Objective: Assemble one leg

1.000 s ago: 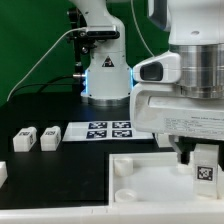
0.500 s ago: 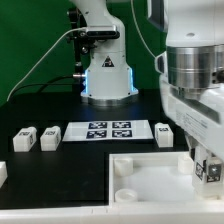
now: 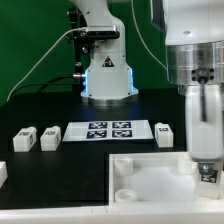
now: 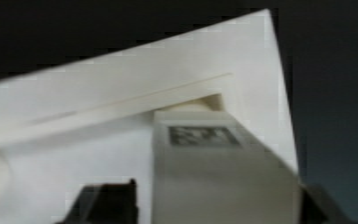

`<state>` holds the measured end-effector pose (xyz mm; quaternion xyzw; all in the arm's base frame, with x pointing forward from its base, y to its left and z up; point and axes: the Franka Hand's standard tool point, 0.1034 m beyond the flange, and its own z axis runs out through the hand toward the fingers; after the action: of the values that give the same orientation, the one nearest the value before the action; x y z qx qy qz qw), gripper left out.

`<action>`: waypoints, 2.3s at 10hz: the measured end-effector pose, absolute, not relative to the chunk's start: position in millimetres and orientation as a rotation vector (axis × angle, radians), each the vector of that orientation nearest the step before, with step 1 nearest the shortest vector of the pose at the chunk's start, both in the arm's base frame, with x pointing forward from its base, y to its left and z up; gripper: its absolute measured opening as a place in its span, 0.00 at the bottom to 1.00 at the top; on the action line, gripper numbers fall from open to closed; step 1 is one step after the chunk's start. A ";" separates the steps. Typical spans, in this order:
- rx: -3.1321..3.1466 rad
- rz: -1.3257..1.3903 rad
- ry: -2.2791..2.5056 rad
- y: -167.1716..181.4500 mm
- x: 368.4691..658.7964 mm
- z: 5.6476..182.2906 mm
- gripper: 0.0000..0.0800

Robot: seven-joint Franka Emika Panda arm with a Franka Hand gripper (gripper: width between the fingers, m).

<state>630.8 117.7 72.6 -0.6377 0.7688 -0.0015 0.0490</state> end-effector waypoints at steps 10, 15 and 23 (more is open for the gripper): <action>-3.086 -0.108 0.580 119.3 636.0 76.0 0.81; -2.813 -0.085 1.337 118.5 634.6 74.0 0.36; -1.916 -0.008 2.400 119.7 631.9 71.9 0.37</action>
Offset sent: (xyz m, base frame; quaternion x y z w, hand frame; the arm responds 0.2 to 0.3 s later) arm -0.0087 0.0173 0.0039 -0.0222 0.0313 -0.4489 0.8927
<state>631.9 119.7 71.9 -0.6234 0.7811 -0.0025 0.0353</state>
